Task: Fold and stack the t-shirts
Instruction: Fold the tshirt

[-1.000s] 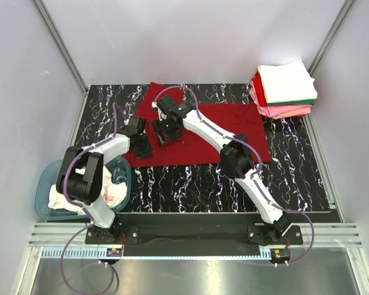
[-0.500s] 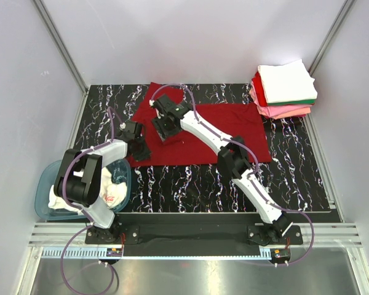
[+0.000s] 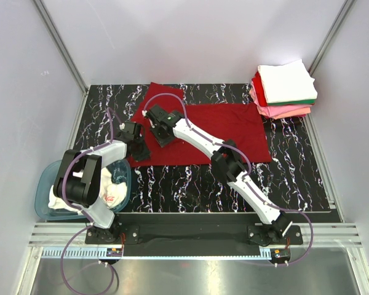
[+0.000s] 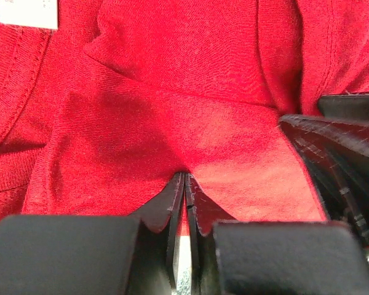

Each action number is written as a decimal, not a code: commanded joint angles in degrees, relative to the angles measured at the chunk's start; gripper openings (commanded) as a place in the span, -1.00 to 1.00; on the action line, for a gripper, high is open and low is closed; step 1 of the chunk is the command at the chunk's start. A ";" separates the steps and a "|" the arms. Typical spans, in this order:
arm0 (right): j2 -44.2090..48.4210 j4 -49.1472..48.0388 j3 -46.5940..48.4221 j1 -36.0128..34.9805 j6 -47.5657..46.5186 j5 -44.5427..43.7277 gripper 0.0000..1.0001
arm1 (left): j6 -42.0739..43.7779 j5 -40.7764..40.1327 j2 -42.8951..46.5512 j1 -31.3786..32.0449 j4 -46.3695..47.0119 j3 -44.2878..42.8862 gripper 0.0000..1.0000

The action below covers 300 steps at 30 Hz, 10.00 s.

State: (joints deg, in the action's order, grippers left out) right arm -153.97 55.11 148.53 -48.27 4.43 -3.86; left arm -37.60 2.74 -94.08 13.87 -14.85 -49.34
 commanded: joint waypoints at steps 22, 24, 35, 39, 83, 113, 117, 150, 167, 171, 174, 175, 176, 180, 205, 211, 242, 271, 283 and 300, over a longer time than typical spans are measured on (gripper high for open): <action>-0.63 -19.07 7.13 9.33 1.28 -15.04 -0.28 | 0.52 -0.28 1.44 -0.33 -2.46 2.58 -0.91; 0.85 -21.00 5.55 10.39 1.81 -15.91 0.24 | 0.43 -0.19 2.15 -0.33 -2.64 2.76 -0.90; 21.14 -21.80 -15.26 12.23 2.87 -19.61 0.99 | 6.22 -1.96 5.41 -1.47 -12.48 -11.55 0.09; 38.01 -21.45 -31.95 15.13 7.43 -16.11 0.99 | 10.44 1.73 -1.69 -5.33 -15.12 -26.31 0.17; 73.47 -30.84 -106.52 53.89 30.38 5.70 0.99 | 2.72 1.31 7.76 -1.04 -12.83 -10.17 0.28; 64.67 -33.32 -103.70 64.79 28.00 9.31 -1.00 | -5.46 -6.26 -1.10 10.74 -9.41 0.73 -0.24; 69.84 -30.16 -105.55 68.39 28.36 7.82 -1.00 | -7.57 -3.80 0.73 13.81 -8.70 3.81 -0.40; 101.94 -15.81 -109.95 78.68 41.64 11.64 0.99 | 4.09 -8.38 25.05 11.32 -26.29 -12.61 0.66; 102.46 -19.69 -102.30 76.66 29.06 26.44 0.99 | 15.19 7.27 -38.61 -8.42 -23.82 -68.77 0.40; 102.03 -19.60 -101.51 75.43 28.80 26.71 0.99 | 14.32 8.77 -42.84 -8.86 -24.17 -72.91 0.39; 101.50 -19.34 -100.98 75.25 28.80 26.80 0.99 | 13.35 9.20 -44.60 -8.86 -23.38 -72.74 0.34; 101.50 -19.43 -101.07 75.17 28.71 26.71 0.99 | 13.17 9.47 -45.13 -8.86 -23.12 -72.65 0.33; 101.41 -19.43 -101.07 75.17 28.71 26.71 0.99 | 12.91 9.73 -45.31 -8.68 -22.86 -72.56 0.31; 101.41 -19.52 -101.50 75.08 28.71 26.18 0.99 | 12.20 11.40 -45.49 -8.33 -21.62 -71.25 0.20; 66.04 -25.23 -80.25 61.02 28.62 16.96 0.87 | 13.52 11.49 -24.49 -7.54 -19.87 -56.94 -1.00; 50.04 -21.63 -66.02 54.08 26.78 6.08 0.68 | 13.09 14.83 -20.44 -7.45 -19.34 -54.37 -1.00; 26.09 -17.50 -46.40 49.59 26.86 -7.66 -1.00 | 15.72 16.07 -19.30 -6.57 -23.20 -55.07 -1.00; 44.02 -14.42 -57.82 49.50 22.47 -6.69 -1.00 | 17.74 10.18 14.26 -2.09 -28.57 -26.17 -1.00; 50.70 -16.44 -67.14 49.50 23.08 -9.68 -1.00 | 14.05 8.95 29.12 4.67 -29.00 -9.81 -1.00; 59.40 -16.44 -75.93 49.50 21.86 -12.14 -1.00 | 11.33 6.31 39.06 9.77 -34.10 -4.53 -1.00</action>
State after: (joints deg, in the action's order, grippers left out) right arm -98.00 39.64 73.03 1.78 27.16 -13.06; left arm -26.00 10.17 -57.28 23.31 -48.10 -53.41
